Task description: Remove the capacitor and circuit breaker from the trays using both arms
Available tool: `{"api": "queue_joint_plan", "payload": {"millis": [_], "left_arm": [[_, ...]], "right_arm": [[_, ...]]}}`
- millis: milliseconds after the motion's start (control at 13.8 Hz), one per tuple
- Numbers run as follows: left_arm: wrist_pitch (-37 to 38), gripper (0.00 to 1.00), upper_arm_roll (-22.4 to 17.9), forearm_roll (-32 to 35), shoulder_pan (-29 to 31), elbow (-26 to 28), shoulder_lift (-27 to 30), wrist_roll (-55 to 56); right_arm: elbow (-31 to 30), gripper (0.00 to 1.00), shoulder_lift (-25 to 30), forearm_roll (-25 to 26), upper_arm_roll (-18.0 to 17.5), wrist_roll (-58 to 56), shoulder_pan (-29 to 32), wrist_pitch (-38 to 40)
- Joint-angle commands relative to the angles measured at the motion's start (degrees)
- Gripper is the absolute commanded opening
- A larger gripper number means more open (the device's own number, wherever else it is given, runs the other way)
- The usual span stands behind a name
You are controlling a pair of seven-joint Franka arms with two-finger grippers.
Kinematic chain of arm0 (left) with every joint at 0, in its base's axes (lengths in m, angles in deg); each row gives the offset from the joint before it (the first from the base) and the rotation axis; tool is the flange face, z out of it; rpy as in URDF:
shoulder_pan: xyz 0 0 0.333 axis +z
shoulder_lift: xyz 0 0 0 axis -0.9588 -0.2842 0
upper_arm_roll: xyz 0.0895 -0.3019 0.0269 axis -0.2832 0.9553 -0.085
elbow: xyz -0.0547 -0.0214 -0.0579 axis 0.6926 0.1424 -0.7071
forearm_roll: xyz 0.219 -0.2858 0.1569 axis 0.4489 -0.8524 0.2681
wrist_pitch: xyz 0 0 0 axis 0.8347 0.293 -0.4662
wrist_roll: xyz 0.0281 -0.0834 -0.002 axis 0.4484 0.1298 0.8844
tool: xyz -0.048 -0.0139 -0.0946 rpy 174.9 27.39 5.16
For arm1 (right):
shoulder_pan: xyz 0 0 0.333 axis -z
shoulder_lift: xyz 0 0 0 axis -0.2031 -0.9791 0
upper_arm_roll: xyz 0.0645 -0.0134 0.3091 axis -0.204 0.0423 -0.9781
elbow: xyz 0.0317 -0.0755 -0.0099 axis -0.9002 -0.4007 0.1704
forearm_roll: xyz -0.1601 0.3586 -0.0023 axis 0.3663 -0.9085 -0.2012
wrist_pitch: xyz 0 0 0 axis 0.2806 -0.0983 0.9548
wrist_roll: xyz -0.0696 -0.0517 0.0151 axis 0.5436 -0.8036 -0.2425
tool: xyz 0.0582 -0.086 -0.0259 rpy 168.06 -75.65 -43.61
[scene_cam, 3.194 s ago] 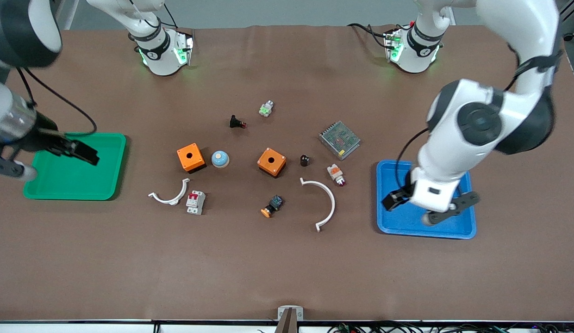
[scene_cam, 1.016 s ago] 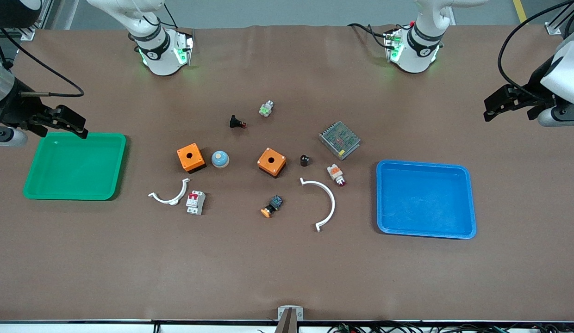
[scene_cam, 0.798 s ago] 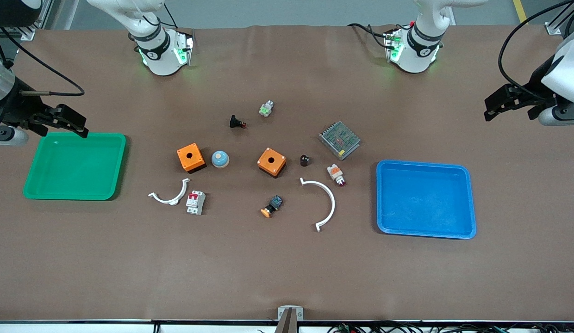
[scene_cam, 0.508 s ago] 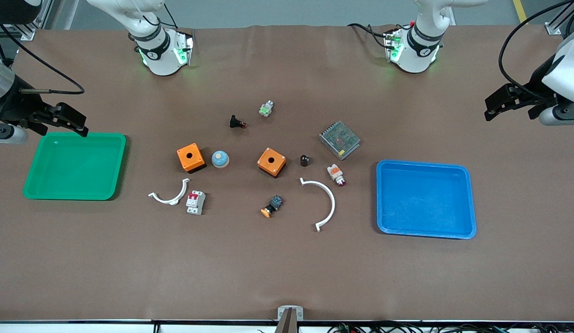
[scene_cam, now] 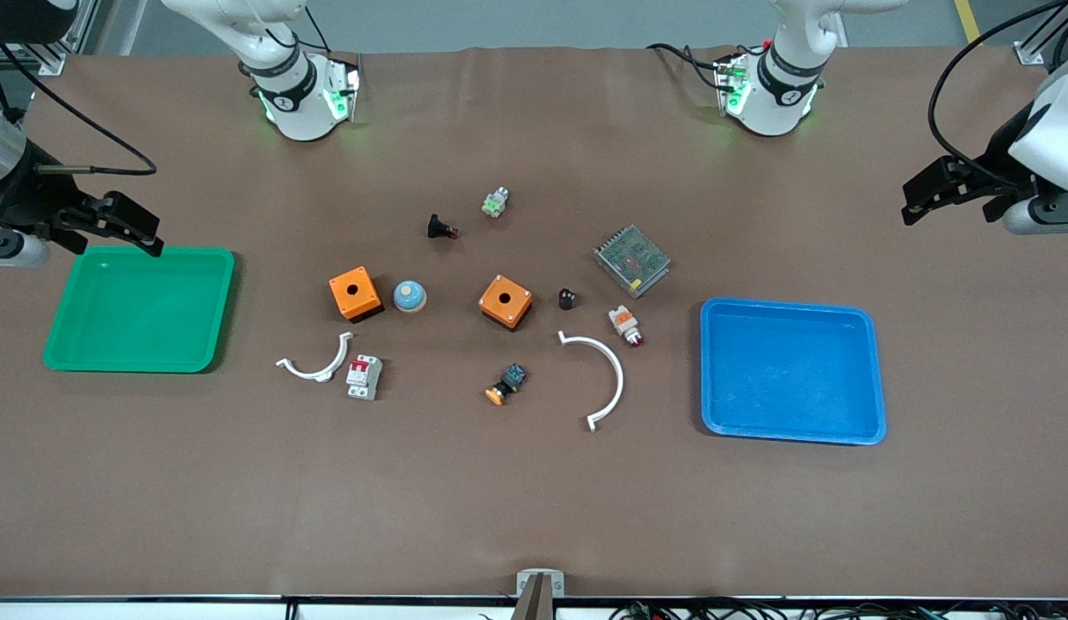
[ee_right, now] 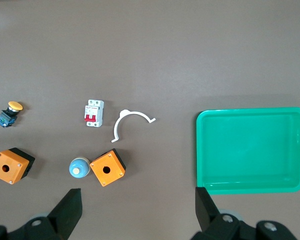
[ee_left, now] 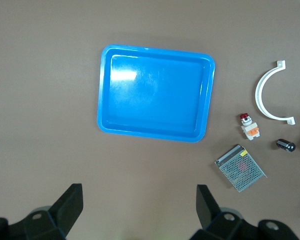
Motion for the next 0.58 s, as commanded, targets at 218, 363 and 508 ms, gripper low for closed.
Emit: {"api": "queue_joint_plan", "payload": {"millis": [218, 363, 508], "left_arm": [[1.3, 1.0, 1.1, -0.2, -0.1, 0.7, 1.0, 0.9], [2.0, 1.0, 1.3, -0.2, -0.1, 0.8, 1.3, 0.7], [2.2, 1.0, 1.3, -0.2, 0.3, 0.7, 1.2, -0.5]], "right_arm": [[-0.1, 1.0, 1.1, 0.0, -0.5, -0.6, 0.2, -0.2], [-0.1, 1.0, 1.1, 0.0, -0.5, -0.6, 0.2, 0.1], [-0.2, 1.0, 1.1, 0.0, -0.5, -0.6, 0.2, 0.1]]}}
